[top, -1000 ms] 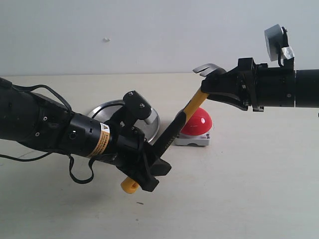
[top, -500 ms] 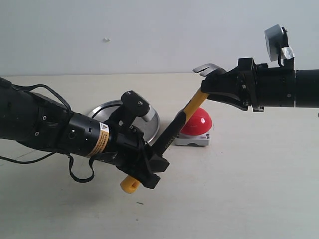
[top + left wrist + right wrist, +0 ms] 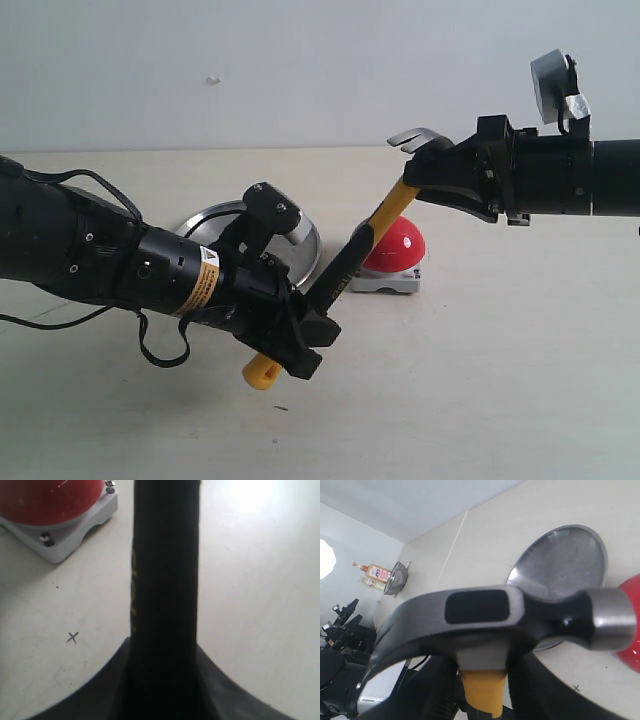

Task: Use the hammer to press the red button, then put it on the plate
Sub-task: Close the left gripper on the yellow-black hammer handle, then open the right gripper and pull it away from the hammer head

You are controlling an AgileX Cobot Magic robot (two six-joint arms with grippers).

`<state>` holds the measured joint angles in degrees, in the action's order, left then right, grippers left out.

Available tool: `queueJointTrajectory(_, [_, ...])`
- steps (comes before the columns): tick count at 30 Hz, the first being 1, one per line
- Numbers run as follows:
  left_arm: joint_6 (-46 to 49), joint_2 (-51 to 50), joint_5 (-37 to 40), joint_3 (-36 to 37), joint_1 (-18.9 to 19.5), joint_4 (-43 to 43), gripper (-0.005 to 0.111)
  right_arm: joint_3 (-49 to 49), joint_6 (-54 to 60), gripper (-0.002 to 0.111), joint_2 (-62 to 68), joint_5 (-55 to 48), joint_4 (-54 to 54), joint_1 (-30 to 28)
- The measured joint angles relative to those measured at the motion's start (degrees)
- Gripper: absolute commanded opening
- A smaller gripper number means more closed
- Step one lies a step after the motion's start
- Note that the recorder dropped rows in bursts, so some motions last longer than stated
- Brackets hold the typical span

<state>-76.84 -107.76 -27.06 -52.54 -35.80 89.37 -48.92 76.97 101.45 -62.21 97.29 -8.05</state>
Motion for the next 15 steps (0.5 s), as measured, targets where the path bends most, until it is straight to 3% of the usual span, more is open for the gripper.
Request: queueJointTrajectory(15, [-0.45, 2.10, -0.94, 0.00, 0.00, 1.20, 0.000, 0.00, -2.13, 0.044, 0.00, 0.24, -2.73, 0.00])
